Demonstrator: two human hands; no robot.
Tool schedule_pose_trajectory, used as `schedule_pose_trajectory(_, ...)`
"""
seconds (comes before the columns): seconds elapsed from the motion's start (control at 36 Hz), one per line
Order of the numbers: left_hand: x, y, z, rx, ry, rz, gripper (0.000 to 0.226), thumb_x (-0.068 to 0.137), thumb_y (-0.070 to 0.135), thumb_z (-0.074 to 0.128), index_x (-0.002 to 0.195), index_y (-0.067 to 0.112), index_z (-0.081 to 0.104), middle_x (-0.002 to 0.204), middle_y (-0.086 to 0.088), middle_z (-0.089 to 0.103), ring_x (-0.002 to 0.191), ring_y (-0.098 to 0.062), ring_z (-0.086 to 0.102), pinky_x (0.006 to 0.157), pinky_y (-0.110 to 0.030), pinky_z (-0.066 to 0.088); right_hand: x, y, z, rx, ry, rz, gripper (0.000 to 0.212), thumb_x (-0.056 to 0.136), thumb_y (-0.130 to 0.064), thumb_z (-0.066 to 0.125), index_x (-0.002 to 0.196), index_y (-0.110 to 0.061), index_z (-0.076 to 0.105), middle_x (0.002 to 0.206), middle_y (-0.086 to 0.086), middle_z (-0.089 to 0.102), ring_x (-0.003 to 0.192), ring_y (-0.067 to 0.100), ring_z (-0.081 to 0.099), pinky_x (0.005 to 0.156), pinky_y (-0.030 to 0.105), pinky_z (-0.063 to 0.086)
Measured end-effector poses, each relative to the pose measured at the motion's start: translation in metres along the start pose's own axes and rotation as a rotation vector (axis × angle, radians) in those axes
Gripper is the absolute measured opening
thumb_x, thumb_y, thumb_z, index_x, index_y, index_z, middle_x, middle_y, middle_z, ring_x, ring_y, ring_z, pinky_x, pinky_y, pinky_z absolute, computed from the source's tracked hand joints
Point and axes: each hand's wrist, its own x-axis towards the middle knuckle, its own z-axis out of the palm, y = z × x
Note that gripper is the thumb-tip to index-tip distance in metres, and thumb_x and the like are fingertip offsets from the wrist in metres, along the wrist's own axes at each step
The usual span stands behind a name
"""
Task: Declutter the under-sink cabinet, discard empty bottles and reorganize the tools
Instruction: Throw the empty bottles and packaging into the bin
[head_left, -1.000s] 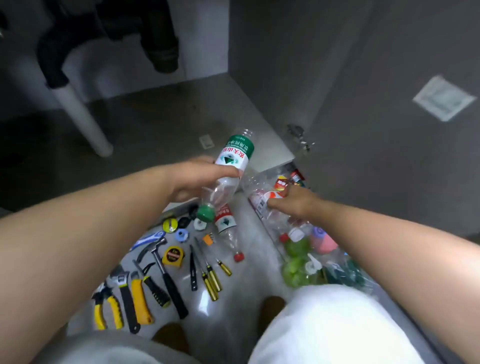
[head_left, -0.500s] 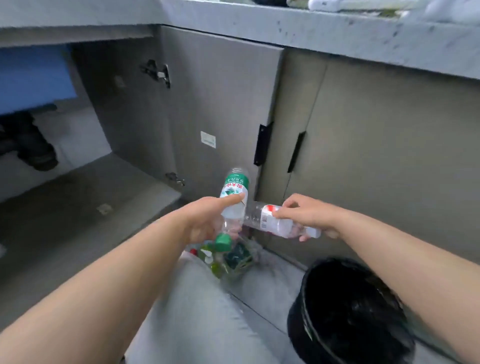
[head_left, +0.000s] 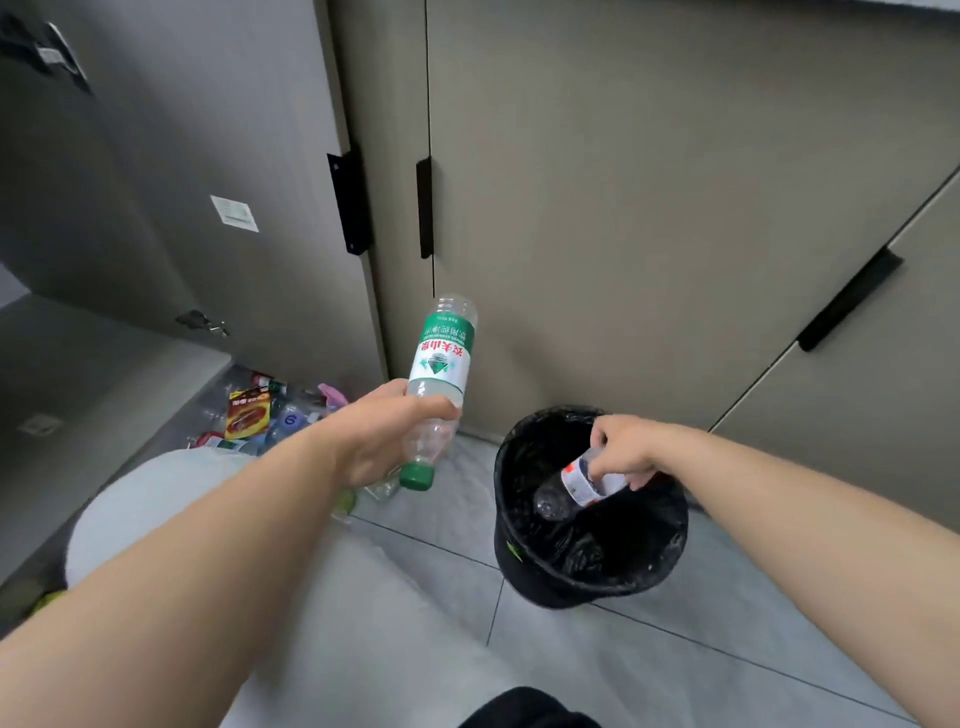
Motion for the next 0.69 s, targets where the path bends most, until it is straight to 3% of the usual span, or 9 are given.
schedule_pose_trajectory(0.11,0.001,-0.003,-0.003,-0.005,-0.007,-0.016,0.043,0.089,0.024,0.076,0.125,0.005,0.062,0.109,-0.019,0.073,0.094,-0.027,0.069,0.091,-0.040,0.056,0.037,-0.002,0.046,-0.015,0.109,-0.067,0.045,0.073,-0.034,0.076,0.109,-0.019,0.054,0.097,0.005,0.064,0.074,0.025,0.066,0.064,0.038,0.059)
schedule_pose_trajectory(0.17,0.004,-0.005,-0.007,-0.010,0.010,-0.049,0.045,0.089,0.031,0.077,0.124,0.007,0.064,0.117,-0.021,0.072,0.100,-0.028,0.072,0.103,-0.045,0.052,0.054,-0.001,0.064,-0.023,0.134,-0.069,0.050,0.073,-0.039,0.074,0.114,-0.021,0.051,0.102,0.003,0.063,0.087,0.026,0.064,0.070,0.033,0.052)
schedule_pose_trajectory(0.22,0.007,-0.007,-0.011,0.005,0.025,-0.079,0.051,0.087,0.040,0.078,0.124,0.008,0.065,0.116,-0.019,0.074,0.097,-0.028,0.074,0.104,-0.045,0.052,0.069,-0.002,0.079,-0.011,0.141,-0.067,0.053,0.073,-0.041,0.072,0.116,-0.020,0.047,0.107,0.006,0.063,0.095,0.030,0.064,0.075,0.033,0.051)
schedule_pose_trajectory(0.31,0.011,-0.010,-0.016,0.021,0.059,-0.127,0.058,0.086,0.052,0.074,0.123,0.010,0.064,0.109,-0.015,0.076,0.083,-0.023,0.074,0.095,-0.038,0.055,0.088,-0.008,0.095,-0.010,0.155,-0.091,0.054,0.080,-0.037,0.070,0.125,-0.020,0.046,0.116,0.009,0.059,0.105,0.033,0.062,0.078,0.034,0.050)
schedule_pose_trajectory(0.36,0.013,-0.011,-0.019,0.000,0.102,-0.161,0.060,0.087,0.056,0.070,0.124,0.010,0.062,0.097,-0.012,0.075,0.074,-0.021,0.069,0.078,-0.033,0.059,0.096,-0.014,0.102,-0.008,0.190,-0.112,0.048,0.084,-0.031,0.067,0.127,-0.021,0.048,0.120,0.011,0.054,0.110,0.035,0.059,0.078,0.032,0.045)
schedule_pose_trajectory(0.42,0.015,-0.012,-0.021,-0.018,0.113,-0.193,0.060,0.090,0.057,0.066,0.126,0.010,0.060,0.091,-0.012,0.068,0.070,-0.022,0.063,0.058,-0.027,0.053,0.102,-0.019,0.108,-0.001,0.231,-0.139,0.034,0.088,-0.023,0.062,0.120,-0.019,0.052,0.119,0.012,0.054,0.110,0.037,0.058,0.079,0.032,0.042)
schedule_pose_trajectory(0.47,0.017,-0.012,-0.021,-0.049,0.129,-0.217,0.054,0.093,0.053,0.064,0.128,0.012,0.059,0.095,-0.012,0.065,0.067,-0.022,0.063,0.054,-0.027,0.051,0.106,-0.023,0.111,-0.001,0.247,-0.160,0.027,0.089,-0.019,0.058,0.115,-0.017,0.053,0.117,0.014,0.056,0.110,0.037,0.058,0.079,0.032,0.042)
schedule_pose_trajectory(0.58,0.020,-0.011,-0.015,-0.150,0.133,-0.202,0.056,0.093,0.037,0.065,0.144,0.029,0.044,0.131,-0.012,0.057,0.070,-0.029,0.069,0.065,-0.034,0.057,0.106,-0.026,0.111,-0.004,0.217,-0.168,0.037,0.090,-0.022,0.059,0.124,-0.014,0.049,0.120,0.014,0.054,0.114,0.036,0.057,0.084,0.034,0.045)
schedule_pose_trajectory(0.69,0.022,-0.006,-0.009,-0.257,0.065,-0.130,0.067,0.096,0.030,0.065,0.149,0.056,0.031,0.133,0.000,0.059,0.108,-0.034,0.072,0.088,-0.045,0.060,0.101,-0.026,0.104,0.011,0.165,-0.155,0.047,0.085,-0.029,0.065,0.124,-0.016,0.043,0.109,0.006,0.047,0.109,0.033,0.056,0.080,0.035,0.045)
